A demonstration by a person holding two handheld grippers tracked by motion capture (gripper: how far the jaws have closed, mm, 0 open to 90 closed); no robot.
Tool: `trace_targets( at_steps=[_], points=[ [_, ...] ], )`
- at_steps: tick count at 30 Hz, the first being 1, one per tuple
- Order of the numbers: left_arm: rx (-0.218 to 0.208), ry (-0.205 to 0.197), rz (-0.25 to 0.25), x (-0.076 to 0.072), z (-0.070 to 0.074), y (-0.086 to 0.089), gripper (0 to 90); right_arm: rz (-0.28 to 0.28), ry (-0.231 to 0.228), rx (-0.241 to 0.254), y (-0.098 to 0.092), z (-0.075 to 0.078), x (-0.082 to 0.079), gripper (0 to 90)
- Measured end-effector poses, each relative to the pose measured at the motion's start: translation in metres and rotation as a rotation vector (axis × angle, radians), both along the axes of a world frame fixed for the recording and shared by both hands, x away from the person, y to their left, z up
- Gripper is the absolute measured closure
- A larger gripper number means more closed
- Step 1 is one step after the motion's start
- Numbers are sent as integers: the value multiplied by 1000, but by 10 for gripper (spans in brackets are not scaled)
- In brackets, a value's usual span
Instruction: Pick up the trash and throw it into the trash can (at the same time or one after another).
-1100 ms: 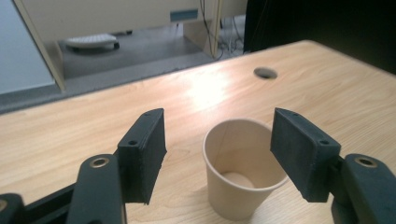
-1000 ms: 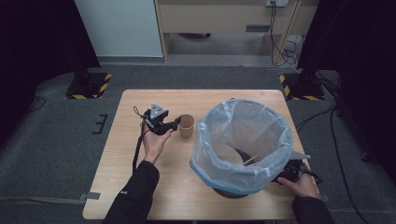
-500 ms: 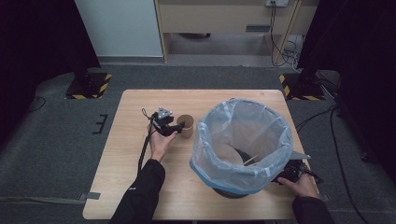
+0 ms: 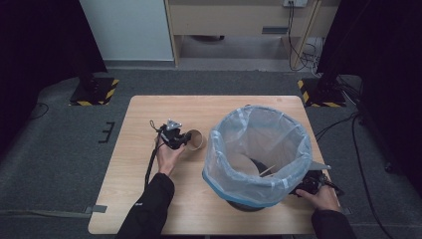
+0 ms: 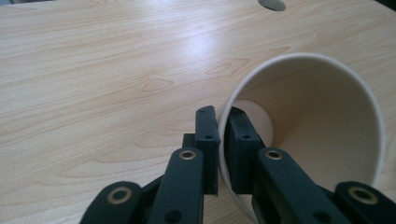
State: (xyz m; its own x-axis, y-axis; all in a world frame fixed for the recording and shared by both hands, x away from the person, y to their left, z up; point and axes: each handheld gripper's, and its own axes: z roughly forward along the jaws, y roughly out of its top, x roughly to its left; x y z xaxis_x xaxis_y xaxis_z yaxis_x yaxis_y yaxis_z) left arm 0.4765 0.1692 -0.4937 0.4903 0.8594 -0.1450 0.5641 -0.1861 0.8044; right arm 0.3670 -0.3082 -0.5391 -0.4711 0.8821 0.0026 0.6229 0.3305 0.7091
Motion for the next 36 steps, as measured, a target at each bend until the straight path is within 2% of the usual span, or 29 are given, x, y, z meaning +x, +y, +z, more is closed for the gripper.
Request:
trace_targets(
  at_steps=[4, 10, 18, 20, 21, 23, 26, 29, 31, 33, 34, 35, 36],
  points=[
    [-2, -7, -7, -3, 5, 4, 851, 0, 0, 0, 0, 0, 0, 5],
    [-4, -55, -33, -12, 25, 13, 851, 0, 0, 0, 0, 0, 0, 5],
    [-25, -156, -73, -38, 59, 28, 851, 0, 0, 0, 0, 0, 0, 5],
    [-50, -193, -78, -44, 72, 32, 851, 0, 0, 0, 0, 0, 0, 5],
    [-50, -193, -78, -44, 72, 32, 851, 0, 0, 0, 0, 0, 0, 5],
    [-72, -237, -75, -52, 85, 36, 851, 0, -1, 0, 0, 0, 0, 5],
    [-84, -280, -71, -59, 97, 40, 851, 0, 0, 0, 0, 0, 0, 5],
    [-99, -342, -58, -67, 114, 47, 851, 0, 0, 0, 0, 0, 0, 5],
    [-129, -387, -50, -74, 128, 52, 851, 0, 0, 0, 0, 0, 0, 5],
    [-140, -436, -40, -81, 142, 55, 850, 0, 0, 0, 0, 0, 0, 5],
    [-140, -436, -40, -81, 142, 55, 850, 0, 0, 0, 0, 0, 0, 5],
    [-160, -472, -39, -88, 152, 58, 850, 0, -1, 0, 0, 0, 0, 5],
    [-169, -488, -39, -91, 157, 59, 850, 0, 0, 0, 0, 0, 0, 5]
  ],
)
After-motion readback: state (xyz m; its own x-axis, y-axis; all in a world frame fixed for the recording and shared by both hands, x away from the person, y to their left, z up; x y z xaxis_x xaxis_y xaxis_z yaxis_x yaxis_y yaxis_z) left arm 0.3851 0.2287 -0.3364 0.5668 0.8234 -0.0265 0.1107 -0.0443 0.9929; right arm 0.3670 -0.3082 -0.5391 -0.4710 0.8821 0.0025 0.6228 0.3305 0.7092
